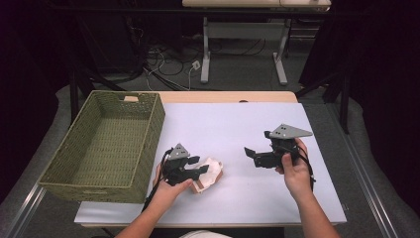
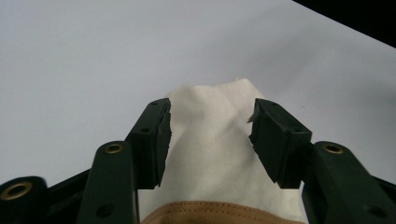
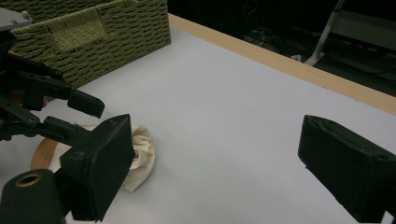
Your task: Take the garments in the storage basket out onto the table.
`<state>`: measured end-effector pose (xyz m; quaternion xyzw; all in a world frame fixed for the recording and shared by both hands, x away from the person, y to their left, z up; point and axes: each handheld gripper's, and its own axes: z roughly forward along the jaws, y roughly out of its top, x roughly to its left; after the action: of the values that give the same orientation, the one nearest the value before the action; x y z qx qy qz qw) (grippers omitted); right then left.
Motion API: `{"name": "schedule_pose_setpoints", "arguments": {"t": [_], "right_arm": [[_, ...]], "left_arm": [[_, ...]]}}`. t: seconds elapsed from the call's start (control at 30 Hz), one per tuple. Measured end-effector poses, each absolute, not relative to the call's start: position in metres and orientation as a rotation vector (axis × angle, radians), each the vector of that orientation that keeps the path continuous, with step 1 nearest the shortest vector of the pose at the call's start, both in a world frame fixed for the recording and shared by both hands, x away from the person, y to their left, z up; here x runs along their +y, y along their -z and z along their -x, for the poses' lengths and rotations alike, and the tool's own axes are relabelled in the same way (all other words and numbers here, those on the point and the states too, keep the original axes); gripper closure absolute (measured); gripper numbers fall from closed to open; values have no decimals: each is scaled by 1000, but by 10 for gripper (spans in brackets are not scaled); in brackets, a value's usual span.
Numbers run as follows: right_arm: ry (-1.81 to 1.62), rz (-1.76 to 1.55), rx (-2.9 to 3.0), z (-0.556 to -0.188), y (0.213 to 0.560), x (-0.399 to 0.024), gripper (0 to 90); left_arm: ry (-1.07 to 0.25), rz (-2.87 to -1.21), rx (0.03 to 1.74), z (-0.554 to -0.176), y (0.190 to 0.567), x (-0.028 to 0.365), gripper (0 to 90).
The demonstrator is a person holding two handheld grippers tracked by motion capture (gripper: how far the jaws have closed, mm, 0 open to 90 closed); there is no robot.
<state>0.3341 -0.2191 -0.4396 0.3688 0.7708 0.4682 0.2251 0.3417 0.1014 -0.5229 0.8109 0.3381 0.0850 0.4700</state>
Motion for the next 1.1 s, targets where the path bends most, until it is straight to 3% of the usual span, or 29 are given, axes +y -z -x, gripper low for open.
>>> {"name": "schedule_pose_setpoints", "arguments": {"t": [0.33,0.53,0.77,1.1], "right_arm": [[-1290,-1018,2124,-334,440,-219,102],[-1295,-1014,2124,-334,440,-219,102],[-1292,-1013,2126,-334,440,-220,102],[-1292,-1025,2124,-334,440,-220,102]], "left_arm": [[-291,-1939,804,-341,506,111,399],[-262,-1908,830,-341,490,122,372],[-251,-1818,887,-342,468,143,216],[-299,-1726,920,-341,443,171,79]]}}
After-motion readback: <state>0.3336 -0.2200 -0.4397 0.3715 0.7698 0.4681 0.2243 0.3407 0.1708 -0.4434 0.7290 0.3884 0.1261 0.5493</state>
